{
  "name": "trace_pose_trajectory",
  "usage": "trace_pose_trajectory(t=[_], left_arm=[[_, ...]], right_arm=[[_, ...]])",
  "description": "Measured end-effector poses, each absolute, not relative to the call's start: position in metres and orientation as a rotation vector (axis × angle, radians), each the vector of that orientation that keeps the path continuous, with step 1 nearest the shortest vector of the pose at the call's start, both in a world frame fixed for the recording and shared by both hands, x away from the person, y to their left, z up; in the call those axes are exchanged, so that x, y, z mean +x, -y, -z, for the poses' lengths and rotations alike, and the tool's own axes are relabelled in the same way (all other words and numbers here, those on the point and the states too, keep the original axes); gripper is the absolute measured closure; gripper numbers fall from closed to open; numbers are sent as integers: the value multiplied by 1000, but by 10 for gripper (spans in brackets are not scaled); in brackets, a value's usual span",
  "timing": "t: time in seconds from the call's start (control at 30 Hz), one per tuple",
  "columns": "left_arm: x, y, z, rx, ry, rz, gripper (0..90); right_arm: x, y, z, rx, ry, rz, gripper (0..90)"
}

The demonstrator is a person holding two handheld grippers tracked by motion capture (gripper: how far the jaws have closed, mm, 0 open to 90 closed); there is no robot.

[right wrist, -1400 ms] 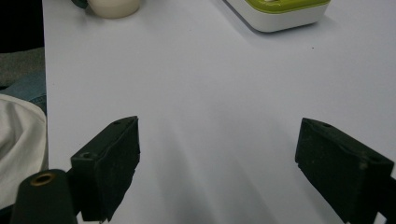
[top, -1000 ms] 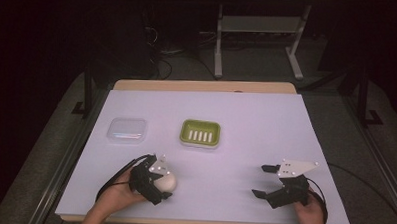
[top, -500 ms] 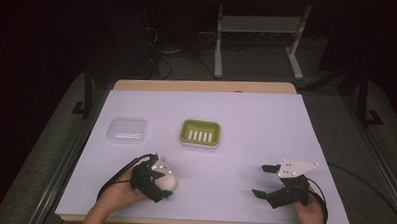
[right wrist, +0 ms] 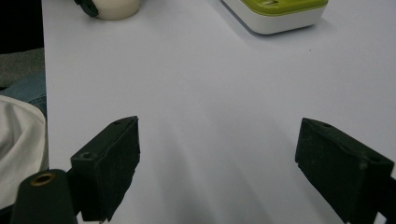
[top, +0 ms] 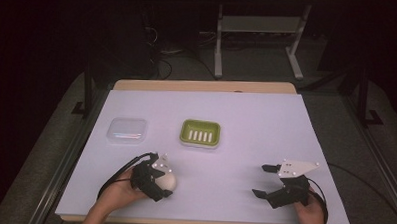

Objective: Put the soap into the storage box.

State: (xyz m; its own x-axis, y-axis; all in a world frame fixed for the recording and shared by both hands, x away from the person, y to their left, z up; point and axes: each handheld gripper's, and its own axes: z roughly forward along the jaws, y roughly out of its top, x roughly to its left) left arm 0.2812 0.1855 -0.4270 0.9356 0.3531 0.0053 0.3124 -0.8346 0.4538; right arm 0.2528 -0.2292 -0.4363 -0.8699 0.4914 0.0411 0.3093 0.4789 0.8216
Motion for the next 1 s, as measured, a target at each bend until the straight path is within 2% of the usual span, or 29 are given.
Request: trace_pose_trajectory(t=[1.0], left_arm=[[300, -179, 405, 2584, -503, -127, 249]], right_arm=[[253, 231, 435, 699, -2510, -1368, 131]])
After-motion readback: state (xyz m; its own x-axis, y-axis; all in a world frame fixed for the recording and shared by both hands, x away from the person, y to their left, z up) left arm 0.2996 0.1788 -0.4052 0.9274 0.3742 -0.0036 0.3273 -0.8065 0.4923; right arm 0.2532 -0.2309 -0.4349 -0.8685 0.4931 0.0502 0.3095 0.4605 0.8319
